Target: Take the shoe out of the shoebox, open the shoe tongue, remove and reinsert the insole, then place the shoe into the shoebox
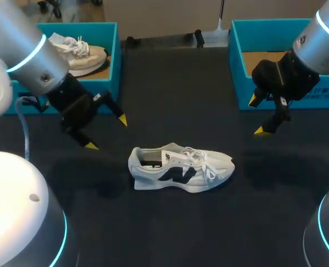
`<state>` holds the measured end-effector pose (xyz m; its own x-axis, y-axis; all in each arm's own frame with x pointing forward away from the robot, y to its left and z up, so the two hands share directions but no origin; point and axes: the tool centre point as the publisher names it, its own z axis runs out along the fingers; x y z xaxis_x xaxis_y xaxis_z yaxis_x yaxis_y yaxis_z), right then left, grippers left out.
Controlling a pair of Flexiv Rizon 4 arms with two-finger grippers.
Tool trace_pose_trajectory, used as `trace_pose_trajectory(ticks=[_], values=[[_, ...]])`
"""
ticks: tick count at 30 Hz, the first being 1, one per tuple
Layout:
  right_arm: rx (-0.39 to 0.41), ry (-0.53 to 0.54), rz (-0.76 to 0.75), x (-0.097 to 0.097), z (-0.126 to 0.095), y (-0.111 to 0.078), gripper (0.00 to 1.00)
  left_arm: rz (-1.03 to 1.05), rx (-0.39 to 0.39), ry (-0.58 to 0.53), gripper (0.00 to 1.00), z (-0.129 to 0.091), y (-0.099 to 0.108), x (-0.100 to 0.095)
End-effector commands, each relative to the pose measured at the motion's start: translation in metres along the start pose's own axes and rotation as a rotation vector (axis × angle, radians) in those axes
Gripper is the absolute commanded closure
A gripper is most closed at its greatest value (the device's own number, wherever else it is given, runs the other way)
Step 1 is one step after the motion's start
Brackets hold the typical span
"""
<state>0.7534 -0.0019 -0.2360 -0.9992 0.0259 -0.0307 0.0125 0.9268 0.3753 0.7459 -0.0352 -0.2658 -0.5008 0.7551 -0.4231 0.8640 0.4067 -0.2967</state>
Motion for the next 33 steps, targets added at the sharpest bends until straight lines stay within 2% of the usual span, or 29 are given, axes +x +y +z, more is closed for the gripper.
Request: trace_pose_trajectory(ticks=[1, 6, 7, 9, 12, 18, 21, 23, 31, 33], values=[[0.003, -0.001, 0.001, 0.000, 0.001, 0.000, 0.00, 0.006, 0.001, -0.084, 0.00, 0.003, 0.001, 0.005], [0.003, -0.001, 0.001, 0.000, 0.001, 0.000, 0.00, 0.006, 0.001, -0.084, 0.00, 0.003, 0.001, 0.005], [0.003, -0.001, 0.001, 0.000, 0.001, 0.000, 0.00, -0.017, 0.015, -0.068, 0.00, 0.005, 0.003, 0.012], [0.003, -0.001, 0.001, 0.000, 0.001, 0.000, 0.00, -0.134, 0.091, -0.046, 0.00, 0.009, 0.007, 0.025], [0.003, -0.001, 0.001, 0.000, 0.001, 0.000, 0.00, -0.257, 0.130, -0.067, 0.00, 0.009, 0.014, 0.039], [0.003, -0.001, 0.001, 0.000, 0.001, 0.000, 0.00, -0.449, 0.198, -0.137, 0.00, 0.014, 0.030, 0.059], [0.003, -0.001, 0.001, 0.000, 0.001, 0.000, 0.00, -0.546, 0.270, -0.161, 0.00, 0.019, 0.034, 0.065], [0.003, -0.001, 0.001, 0.000, 0.001, 0.000, 0.00, -0.646, 0.362, -0.201, 0.00, 0.022, 0.036, 0.067], [0.003, -0.001, 0.001, 0.000, 0.001, 0.000, 0.00, -0.873, 0.462, -0.368, 0.00, 0.030, 0.034, 0.080], [0.003, -0.001, 0.001, 0.000, 0.001, 0.000, 0.00, -0.951, 0.526, -0.424, 0.00, 0.032, 0.033, 0.083]])
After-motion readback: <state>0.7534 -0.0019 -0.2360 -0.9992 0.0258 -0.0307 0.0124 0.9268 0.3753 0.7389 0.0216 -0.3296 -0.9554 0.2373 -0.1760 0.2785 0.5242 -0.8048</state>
